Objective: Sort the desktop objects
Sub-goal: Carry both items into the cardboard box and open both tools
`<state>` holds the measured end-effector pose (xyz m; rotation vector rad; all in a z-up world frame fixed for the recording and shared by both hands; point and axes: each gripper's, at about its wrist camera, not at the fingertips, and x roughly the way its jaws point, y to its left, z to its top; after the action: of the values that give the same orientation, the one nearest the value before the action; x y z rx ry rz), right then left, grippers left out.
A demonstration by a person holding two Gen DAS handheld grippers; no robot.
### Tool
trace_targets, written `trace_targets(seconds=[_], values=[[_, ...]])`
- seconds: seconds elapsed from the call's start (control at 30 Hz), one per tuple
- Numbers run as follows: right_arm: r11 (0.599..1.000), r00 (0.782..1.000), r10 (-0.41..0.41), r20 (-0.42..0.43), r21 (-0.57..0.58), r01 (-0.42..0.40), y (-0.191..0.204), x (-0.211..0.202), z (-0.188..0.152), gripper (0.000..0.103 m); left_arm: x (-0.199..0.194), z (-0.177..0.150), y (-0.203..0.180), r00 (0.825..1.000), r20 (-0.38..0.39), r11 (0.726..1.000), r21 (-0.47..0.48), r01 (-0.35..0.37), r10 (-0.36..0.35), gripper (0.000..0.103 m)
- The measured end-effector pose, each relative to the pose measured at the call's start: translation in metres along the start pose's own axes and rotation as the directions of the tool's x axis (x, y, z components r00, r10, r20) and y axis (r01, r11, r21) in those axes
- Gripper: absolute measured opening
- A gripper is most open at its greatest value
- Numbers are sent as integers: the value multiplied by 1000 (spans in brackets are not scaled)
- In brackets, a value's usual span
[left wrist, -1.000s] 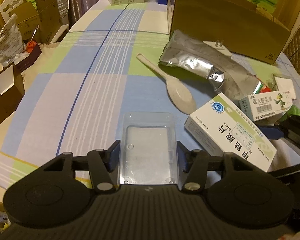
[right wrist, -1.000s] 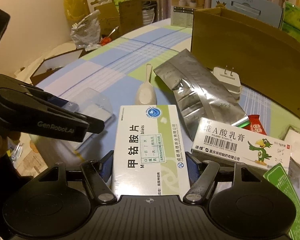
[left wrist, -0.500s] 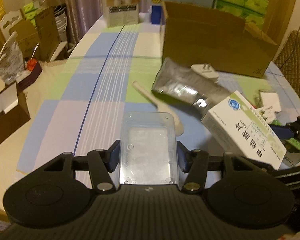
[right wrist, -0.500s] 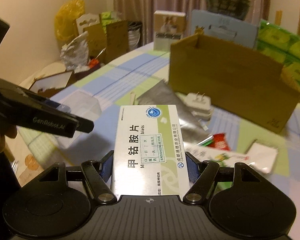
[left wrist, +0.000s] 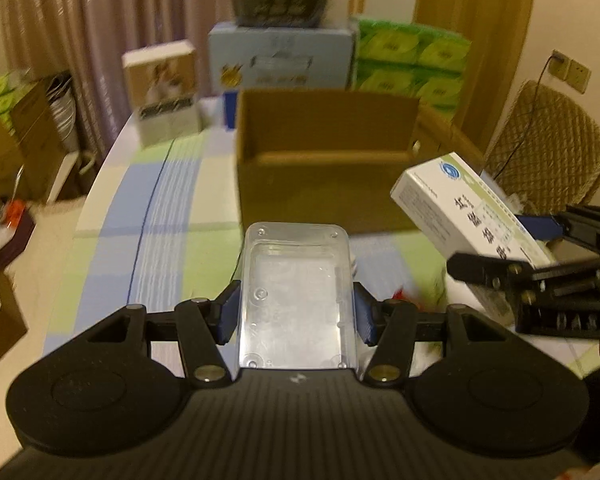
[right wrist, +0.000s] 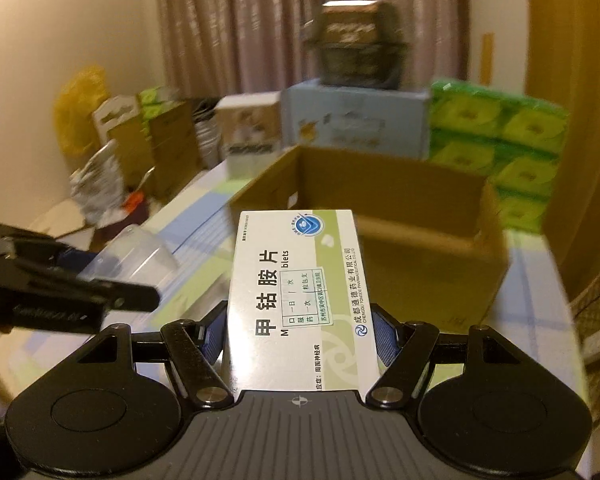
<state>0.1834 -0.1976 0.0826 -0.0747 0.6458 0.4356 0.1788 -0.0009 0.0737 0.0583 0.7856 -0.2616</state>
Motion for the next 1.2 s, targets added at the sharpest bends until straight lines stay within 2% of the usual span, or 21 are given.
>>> trace_targets(seconds=[0.2, 0.3, 0.5, 0.7, 0.93, 0.97, 1.0, 1.2], values=[[997, 997, -73, 27, 4, 73, -54, 29, 60, 68, 41, 75, -15, 999, 34, 998, 63, 28, -30, 51], [994, 995, -99, 19, 45, 98, -81, 54, 80, 68, 67, 107, -22, 998, 42, 996, 75, 38, -41, 51], [985, 991, -133, -24, 110, 135, -122, 111, 100, 68, 130, 151, -25, 998, 36, 995, 85, 53, -56, 51], [981, 986, -140, -86, 125, 150, -137, 160, 96, 68, 181, 162, -19, 996, -9, 995, 46, 88, -87, 51], [980, 983, -141, -120, 121, 156, -144, 184, 86, 68, 219, 160, -14, 994, -46, 995, 25, 96, -94, 52], [980, 982, -140, -124, 121, 155, -144, 187, 86, 68, 222, 161, -13, 994, -47, 995, 15, 96, -95, 54], [980, 982, -140, -127, 123, 156, -145, 188, 84, 68, 222, 161, -12, 994, -43, 995, 10, 97, -96, 60], [978, 980, -140, -141, 135, 159, -146, 192, 80, 68, 215, 156, -10, 996, -24, 996, 27, 81, -81, 61]])
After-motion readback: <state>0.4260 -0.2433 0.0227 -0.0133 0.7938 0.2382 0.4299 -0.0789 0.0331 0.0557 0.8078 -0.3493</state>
